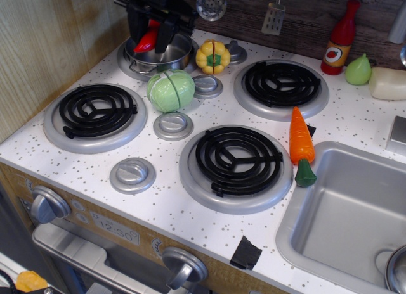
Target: Put pepper in pan
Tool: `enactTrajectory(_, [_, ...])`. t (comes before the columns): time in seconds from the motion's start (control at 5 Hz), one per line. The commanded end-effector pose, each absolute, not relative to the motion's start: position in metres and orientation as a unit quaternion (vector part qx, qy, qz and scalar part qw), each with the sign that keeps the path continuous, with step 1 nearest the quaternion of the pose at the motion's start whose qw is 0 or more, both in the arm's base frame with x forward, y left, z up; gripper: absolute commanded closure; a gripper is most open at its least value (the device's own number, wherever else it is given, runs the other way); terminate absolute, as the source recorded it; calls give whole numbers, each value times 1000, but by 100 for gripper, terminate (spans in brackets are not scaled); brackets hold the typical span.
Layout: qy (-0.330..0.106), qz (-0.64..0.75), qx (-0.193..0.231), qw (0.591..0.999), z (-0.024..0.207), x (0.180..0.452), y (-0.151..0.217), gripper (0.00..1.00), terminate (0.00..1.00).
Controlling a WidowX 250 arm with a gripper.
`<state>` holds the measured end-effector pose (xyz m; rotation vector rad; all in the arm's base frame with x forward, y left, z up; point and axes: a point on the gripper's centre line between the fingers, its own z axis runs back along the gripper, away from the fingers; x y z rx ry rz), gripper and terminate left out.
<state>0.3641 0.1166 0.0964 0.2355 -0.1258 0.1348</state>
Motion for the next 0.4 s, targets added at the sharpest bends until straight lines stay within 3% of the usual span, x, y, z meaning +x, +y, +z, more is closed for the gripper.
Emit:
enactTrajectory(0.0, [-94, 46, 108, 989, 115, 373, 125, 0, 0])
enactTrajectory(0.2, [-94, 46, 108, 989, 115, 373, 125, 0, 100])
